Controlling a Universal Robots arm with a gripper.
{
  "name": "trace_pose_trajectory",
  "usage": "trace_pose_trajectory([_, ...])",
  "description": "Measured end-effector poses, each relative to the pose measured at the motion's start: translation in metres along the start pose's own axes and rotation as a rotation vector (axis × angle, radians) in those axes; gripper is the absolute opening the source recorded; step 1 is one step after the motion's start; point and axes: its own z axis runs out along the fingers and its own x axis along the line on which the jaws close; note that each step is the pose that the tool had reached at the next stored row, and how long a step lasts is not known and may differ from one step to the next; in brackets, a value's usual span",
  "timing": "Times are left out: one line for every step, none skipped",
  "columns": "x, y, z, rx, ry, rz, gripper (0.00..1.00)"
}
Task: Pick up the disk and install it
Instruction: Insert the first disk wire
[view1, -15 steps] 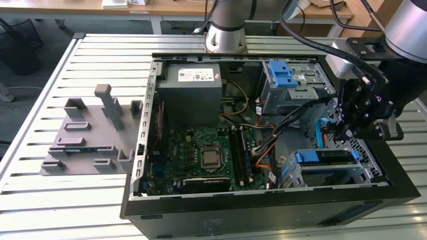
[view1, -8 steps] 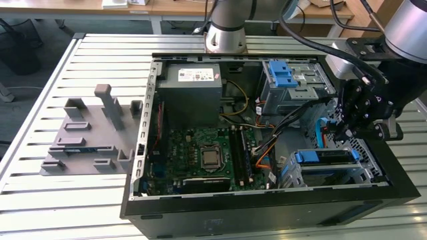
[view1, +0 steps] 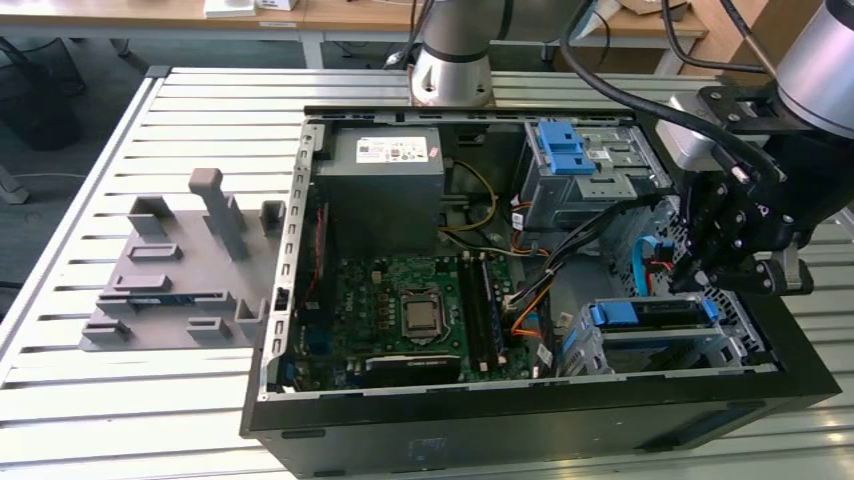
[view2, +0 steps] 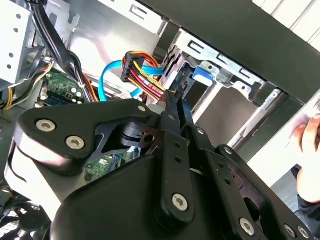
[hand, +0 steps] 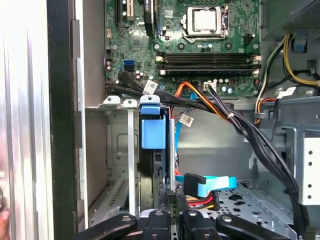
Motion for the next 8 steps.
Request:
trace_pose_trajectory([0.0001, 0.0000, 0.0005, -0.0056, 0.0005, 0.002, 0.16])
trace_pose_trajectory([0.0001, -0.0002, 0.0011, -0.0134, 0.0009, 0.003, 0.16])
trace_pose_trajectory([0.0001, -0.0003, 0.0016, -0.0200, 0.0012, 0.004, 0.16])
trace_pose_trajectory([0.0001, -0.0004, 0.0017, -0.0239, 0.0014, 0.005, 0.16])
trace_pose_trajectory([0.0001, -0.0004, 0.0017, -0.0243, 0.0015, 0.005, 0.16])
trace_pose_trajectory([0.0001, -0.0004, 0.0018, -0.0244, 0.0015, 0.005, 0.16])
trace_pose_trajectory([0.0005, -0.0005, 0.0023, -0.0247, 0.0012, 0.006, 0.16])
trace_pose_trajectory([0.0016, -0.0007, 0.0028, -0.0251, 0.0011, 0.006, 0.16])
